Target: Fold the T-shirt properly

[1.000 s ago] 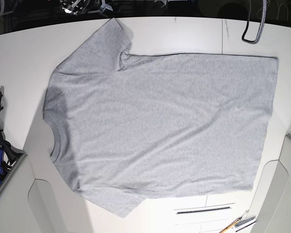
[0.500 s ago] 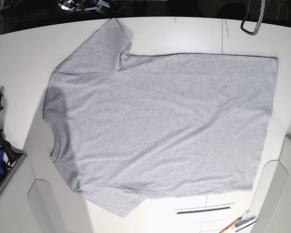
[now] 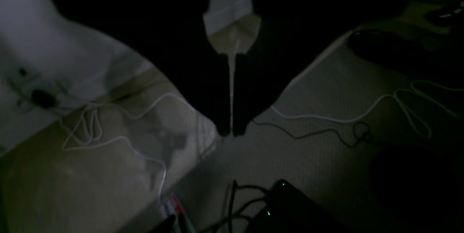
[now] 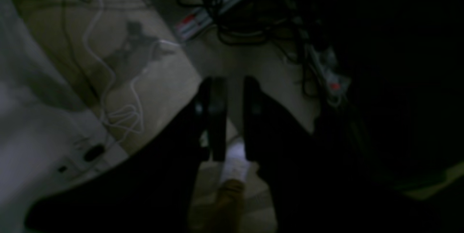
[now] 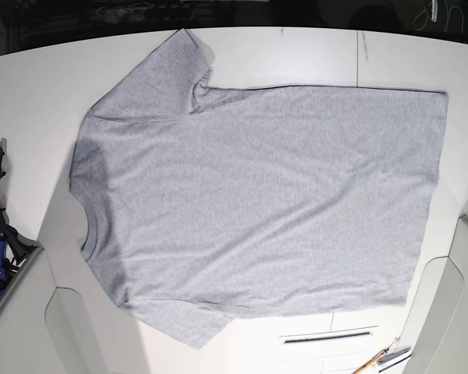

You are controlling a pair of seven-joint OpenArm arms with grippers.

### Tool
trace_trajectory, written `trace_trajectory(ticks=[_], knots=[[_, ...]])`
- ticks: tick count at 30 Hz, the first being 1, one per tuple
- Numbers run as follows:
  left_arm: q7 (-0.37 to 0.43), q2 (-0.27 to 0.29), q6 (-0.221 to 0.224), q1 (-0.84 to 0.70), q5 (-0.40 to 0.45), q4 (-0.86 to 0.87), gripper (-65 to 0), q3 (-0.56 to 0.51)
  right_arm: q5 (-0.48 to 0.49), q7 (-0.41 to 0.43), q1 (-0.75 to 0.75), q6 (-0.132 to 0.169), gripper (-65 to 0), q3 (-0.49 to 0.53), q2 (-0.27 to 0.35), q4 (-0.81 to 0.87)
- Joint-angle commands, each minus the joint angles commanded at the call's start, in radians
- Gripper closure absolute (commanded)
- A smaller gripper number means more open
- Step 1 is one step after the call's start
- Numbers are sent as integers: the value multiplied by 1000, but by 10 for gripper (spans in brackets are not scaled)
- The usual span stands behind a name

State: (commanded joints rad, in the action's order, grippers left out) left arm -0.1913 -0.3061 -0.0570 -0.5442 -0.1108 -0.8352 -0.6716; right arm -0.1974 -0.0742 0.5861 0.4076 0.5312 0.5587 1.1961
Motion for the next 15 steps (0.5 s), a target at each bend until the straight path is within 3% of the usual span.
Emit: trace_trajectory(ticks=[2, 6, 11, 13, 15], knots=[[0, -20, -13, -54, 0, -74, -48, 67, 4, -28, 49, -2, -87, -3, 39, 94], [0, -40, -98, -163, -1, -211, -48, 230, 105, -121, 122, -21, -87, -49, 95, 268], [0, -44, -177, -306, -1, -397, -48, 431, 245, -291, 181, -17, -87, -190, 104, 448], [0, -43, -195, -361, -1, -481, -48, 501, 316, -367, 191, -5, -87, -248, 104, 505], [0, -43, -202, -413, -1, -564, -48, 562, 399, -439, 193, 29, -88, -304, 104, 547]])
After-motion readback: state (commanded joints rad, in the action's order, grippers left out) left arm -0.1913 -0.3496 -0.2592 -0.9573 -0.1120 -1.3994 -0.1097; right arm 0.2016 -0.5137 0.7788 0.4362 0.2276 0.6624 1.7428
